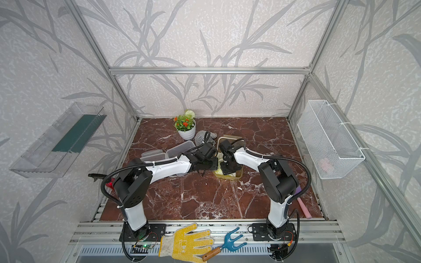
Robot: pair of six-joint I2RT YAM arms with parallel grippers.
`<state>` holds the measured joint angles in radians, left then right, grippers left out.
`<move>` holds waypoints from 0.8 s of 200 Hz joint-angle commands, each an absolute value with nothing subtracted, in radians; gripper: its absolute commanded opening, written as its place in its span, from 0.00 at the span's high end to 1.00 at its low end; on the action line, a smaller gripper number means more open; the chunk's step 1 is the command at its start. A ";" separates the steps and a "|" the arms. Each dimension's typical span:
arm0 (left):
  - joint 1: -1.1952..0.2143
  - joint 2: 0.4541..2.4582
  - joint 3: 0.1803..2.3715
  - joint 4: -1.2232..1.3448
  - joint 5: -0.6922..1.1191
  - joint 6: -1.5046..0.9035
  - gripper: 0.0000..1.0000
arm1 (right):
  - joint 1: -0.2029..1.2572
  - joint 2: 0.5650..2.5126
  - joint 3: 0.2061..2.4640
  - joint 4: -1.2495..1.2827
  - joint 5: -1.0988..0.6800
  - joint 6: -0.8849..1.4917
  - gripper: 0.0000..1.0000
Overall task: Wipe the insides of the lunch boxes
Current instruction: Wipe the dirt inside the lunch box.
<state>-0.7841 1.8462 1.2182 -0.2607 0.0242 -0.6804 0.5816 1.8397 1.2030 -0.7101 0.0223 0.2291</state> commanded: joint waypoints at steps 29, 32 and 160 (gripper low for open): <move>-0.772 1.822 1.250 -0.319 -0.044 -0.655 0.94 | 0.595 1.894 1.266 -0.993 0.523 0.119 1.00; -0.772 1.822 1.248 -0.319 -0.045 -0.655 0.94 | 0.597 1.900 1.273 -0.996 0.546 0.119 1.00; -0.776 1.880 1.270 -0.314 0.076 -0.660 0.96 | 0.655 1.762 1.274 -0.668 0.792 0.241 1.00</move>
<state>-0.7822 1.8473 1.2541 -0.2024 0.0597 -0.6727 0.6525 1.8679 1.2865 -0.7601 0.6918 0.2279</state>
